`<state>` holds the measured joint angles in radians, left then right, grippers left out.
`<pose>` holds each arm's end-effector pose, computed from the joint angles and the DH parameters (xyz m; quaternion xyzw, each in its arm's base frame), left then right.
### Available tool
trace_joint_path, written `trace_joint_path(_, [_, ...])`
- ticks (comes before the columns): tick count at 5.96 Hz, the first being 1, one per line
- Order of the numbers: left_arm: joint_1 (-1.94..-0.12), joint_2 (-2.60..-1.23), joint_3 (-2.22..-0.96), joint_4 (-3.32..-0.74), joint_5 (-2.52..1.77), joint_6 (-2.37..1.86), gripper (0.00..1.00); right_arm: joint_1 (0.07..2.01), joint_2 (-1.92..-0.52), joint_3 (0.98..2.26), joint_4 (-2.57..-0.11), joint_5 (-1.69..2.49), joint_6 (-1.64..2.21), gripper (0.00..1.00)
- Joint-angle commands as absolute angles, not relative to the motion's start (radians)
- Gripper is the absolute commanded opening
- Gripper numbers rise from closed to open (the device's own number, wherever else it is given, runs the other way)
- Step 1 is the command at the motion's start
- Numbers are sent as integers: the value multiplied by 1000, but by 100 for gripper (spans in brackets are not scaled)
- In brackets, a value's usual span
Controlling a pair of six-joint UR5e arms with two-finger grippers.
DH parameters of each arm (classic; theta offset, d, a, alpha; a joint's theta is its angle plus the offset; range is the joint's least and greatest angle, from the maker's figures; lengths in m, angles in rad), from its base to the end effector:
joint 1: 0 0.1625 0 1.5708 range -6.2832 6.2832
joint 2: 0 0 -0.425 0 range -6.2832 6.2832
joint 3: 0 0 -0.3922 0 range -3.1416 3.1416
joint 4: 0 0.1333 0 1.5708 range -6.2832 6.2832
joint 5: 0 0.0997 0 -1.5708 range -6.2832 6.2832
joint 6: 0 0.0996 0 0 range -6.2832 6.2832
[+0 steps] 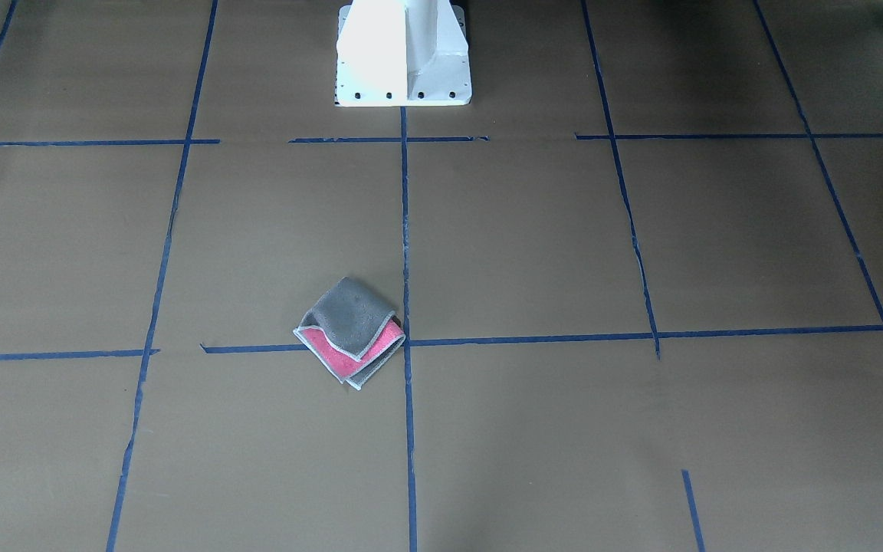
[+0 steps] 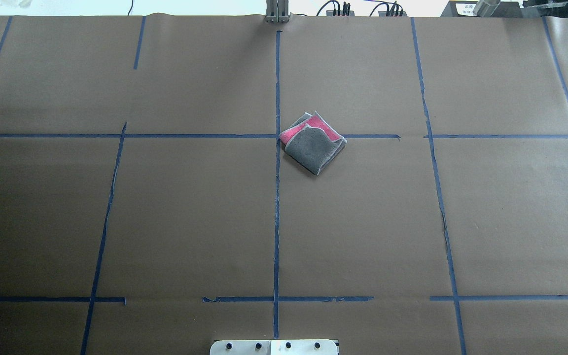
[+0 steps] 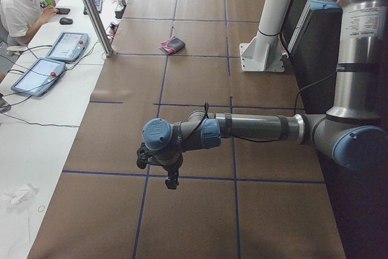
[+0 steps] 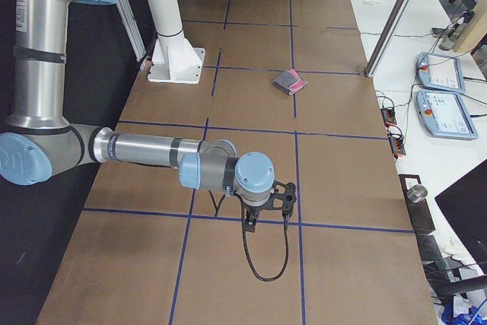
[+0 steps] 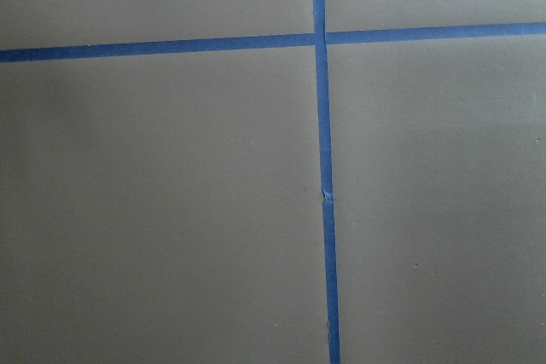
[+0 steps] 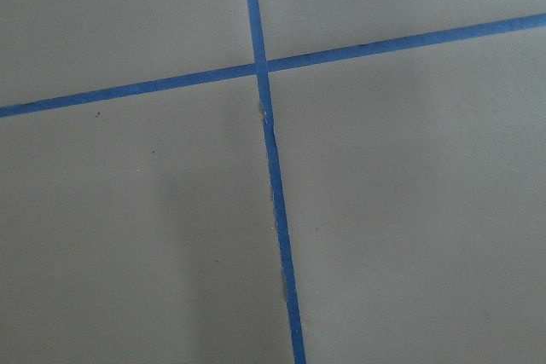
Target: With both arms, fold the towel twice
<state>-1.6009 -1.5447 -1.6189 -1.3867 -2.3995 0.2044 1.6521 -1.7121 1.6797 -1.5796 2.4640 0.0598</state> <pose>-0.0740 -0.4665 0.6612 -0.0267 0.4072 0.0469 0.9117 0.0904 -0.4232 0.6625 -0.0139 -0.4320 0.0724 0.8989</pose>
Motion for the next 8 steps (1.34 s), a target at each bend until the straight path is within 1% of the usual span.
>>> trace_joint_path(1, [-1600,-1545,-1617,-1387,-2399,206,100,1652,-1712,1680,-1578,2464,60,100])
trace_joint_path(8, [-1598,-1546,-1612,-1404,-2395,206,100,1652,-1712,1677,-1574,2464,57,100])
